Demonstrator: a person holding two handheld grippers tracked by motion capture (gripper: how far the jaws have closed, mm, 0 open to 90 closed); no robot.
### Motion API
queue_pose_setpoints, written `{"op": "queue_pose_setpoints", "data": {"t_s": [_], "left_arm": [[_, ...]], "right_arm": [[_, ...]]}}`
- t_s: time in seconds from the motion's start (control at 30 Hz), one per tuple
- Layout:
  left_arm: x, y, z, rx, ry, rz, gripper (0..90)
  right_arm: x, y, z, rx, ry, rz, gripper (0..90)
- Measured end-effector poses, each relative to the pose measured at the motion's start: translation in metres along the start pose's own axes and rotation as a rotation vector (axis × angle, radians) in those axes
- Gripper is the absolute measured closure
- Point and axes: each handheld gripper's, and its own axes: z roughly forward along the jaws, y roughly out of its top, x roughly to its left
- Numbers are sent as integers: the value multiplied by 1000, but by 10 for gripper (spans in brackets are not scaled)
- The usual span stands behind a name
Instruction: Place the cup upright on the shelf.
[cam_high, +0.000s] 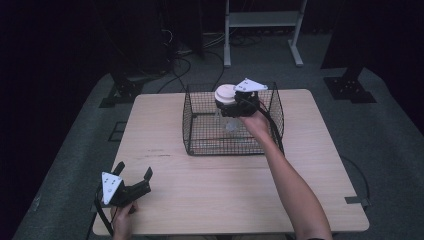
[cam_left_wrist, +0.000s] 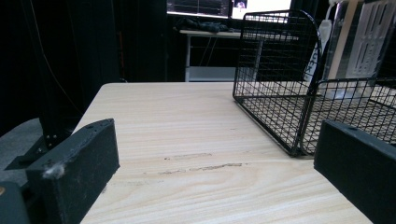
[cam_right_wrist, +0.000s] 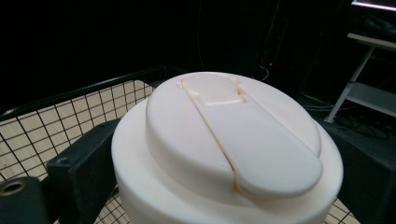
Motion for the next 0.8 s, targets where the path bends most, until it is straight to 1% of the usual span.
{"op": "queue_pose_setpoints", "data": {"t_s": [0.1,0.2,0.33,0.4,0.5,0.53,0.6,0.8], "left_arm": [[0,0,0,1,-2,0,0],[0,0,0,0,-1,-2,0],[0,0,0,1,-2,1,0],[0,0,0,0,-1,1,0],[0,0,0,0,-4,0,0],[0,0,0,0,-5,-2,0],[0,0,0,0,-3,-1,0],[0,0,0,0,-4,5,0]], "right_arm": [[0,-4,4,8,6,-9,46],[-1,-8,7,14,12,-7,46],[-4,-15,11,28,20,8,46],[-6,-18,12,36,14,10,46],[-6,-22,13,49,3,-1,46],[-7,-23,13,47,6,-5,46],[-7,-22,12,50,7,0,46],[-7,-23,10,55,14,-10,45]]}}
